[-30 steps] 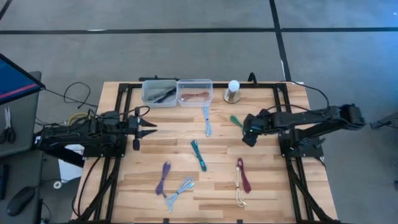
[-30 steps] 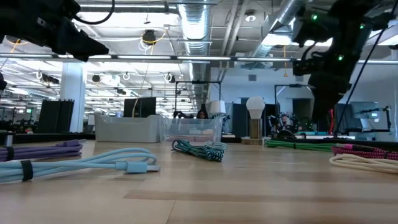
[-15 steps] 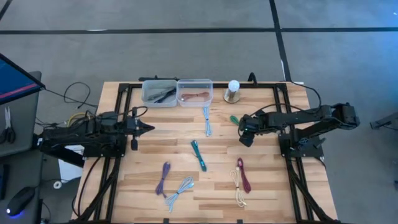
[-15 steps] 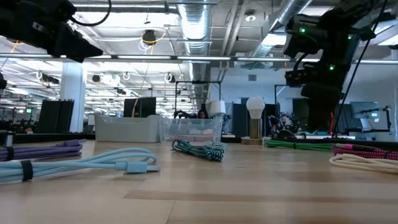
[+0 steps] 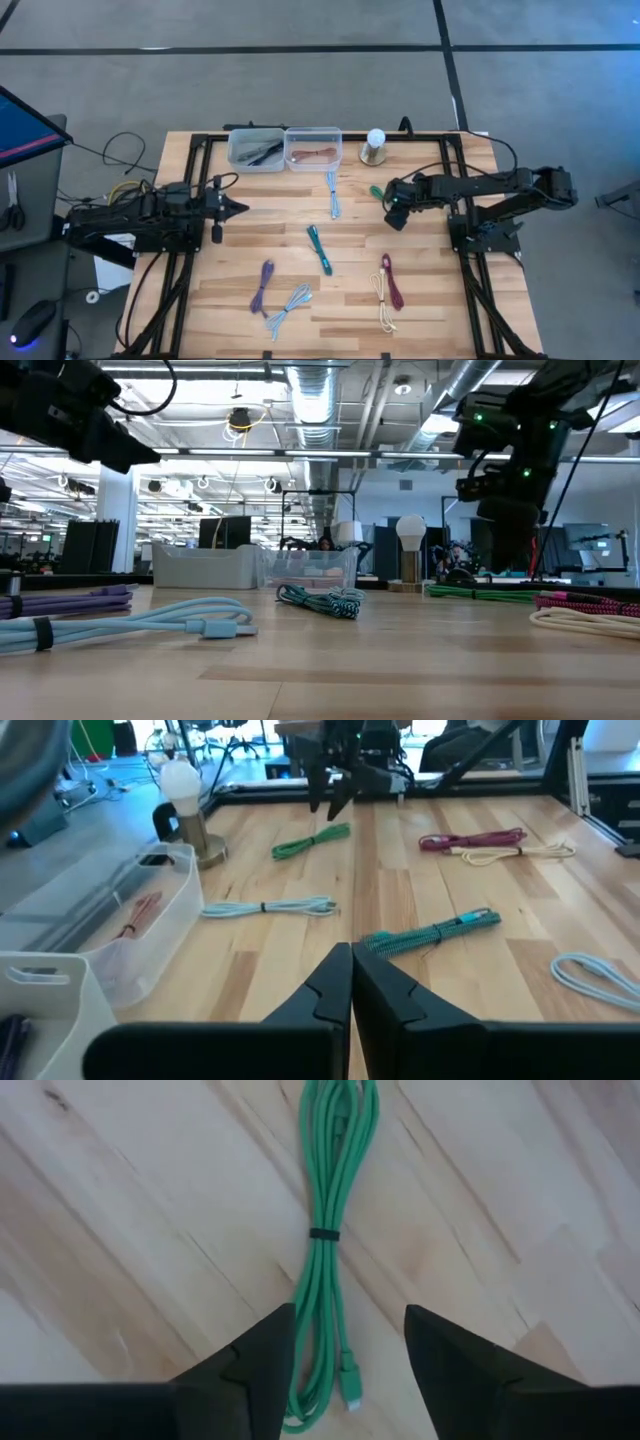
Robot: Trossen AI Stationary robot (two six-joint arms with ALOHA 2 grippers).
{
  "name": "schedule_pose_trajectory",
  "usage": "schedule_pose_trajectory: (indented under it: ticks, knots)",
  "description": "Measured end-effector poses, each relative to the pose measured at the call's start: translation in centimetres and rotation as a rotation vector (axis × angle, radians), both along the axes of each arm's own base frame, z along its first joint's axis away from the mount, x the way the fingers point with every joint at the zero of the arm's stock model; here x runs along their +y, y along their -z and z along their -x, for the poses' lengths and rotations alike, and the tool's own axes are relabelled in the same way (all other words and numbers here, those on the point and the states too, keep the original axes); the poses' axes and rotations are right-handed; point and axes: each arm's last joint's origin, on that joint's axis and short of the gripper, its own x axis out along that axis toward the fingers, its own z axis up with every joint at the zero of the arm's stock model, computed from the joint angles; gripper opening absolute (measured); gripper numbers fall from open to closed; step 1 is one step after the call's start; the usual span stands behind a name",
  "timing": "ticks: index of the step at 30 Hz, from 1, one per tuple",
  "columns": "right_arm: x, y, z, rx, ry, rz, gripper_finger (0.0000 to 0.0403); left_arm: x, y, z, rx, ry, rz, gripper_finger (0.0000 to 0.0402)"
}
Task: Pick & Place USB Port
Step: Put the green USB cable into the transparent bin
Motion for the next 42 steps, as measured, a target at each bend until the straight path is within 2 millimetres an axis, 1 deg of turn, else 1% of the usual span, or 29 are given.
schedule_pose_trajectory:
  ticks: [6,12,17,19,21,23,28,29,30,35,39,42]
  knots:
    - [-0.5,0.5,-0.1,0.019,0.024,-0.006,0.0178,0.0,-0.1,0.0,-0.006,0.0,0.002,0.0012]
    - [-1.0,2.3,-0.7,0.08,0.05,-0.052,0.0183,0.0,-0.1,0.0,-0.016,-0.002,0.016,0.0012]
    - [-1.1,3.5,-1.4,0.101,0.03,-0.079,0.0184,0.0,-0.2,0.0,-0.022,-0.001,0.016,0.0012]
    - [-1.1,3.9,-1.6,0.111,0.018,-0.093,0.0178,0.0,-0.2,0.0,-0.023,-0.002,0.016,0.0012]
    - [-1.0,4.2,-1.6,0.118,0.014,-0.101,0.0164,0.0,-0.2,0.0,-0.024,-0.002,0.016,0.0012]
    - [-1.0,4.2,-1.7,0.12,0.011,-0.101,0.0137,0.0,-0.2,0.0,-0.025,-0.001,0.015,0.0012]
    - [-1.0,3.8,-1.6,0.098,0.009,-0.098,0.0036,0.0,-0.2,0.0,-0.025,-0.001,0.015,0.0012]
    - [-1.0,3.6,-1.6,0.092,0.007,-0.096,0.0021,0.0,-0.2,0.0,-0.025,-0.001,0.015,0.0012]
    - [-1.0,3.5,-1.5,0.086,0.004,-0.093,0.0013,0.0,-0.2,0.0,-0.025,-0.001,0.015,0.0012]
    - [-1.0,2.6,-1.2,0.05,0.004,-0.08,0.0025,0.0,-0.3,0.0,-0.027,-0.002,0.019,0.0012]
    - [-1.1,1.9,-1.0,0.015,0.007,-0.074,0.0008,0.0,-0.3,0.0,-0.029,-0.002,0.019,0.0012]
    - [-1.2,1.4,-0.9,-0.012,0.012,-0.067,0.0011,0.0,-0.3,0.0,-0.03,-0.002,0.018,0.0012]
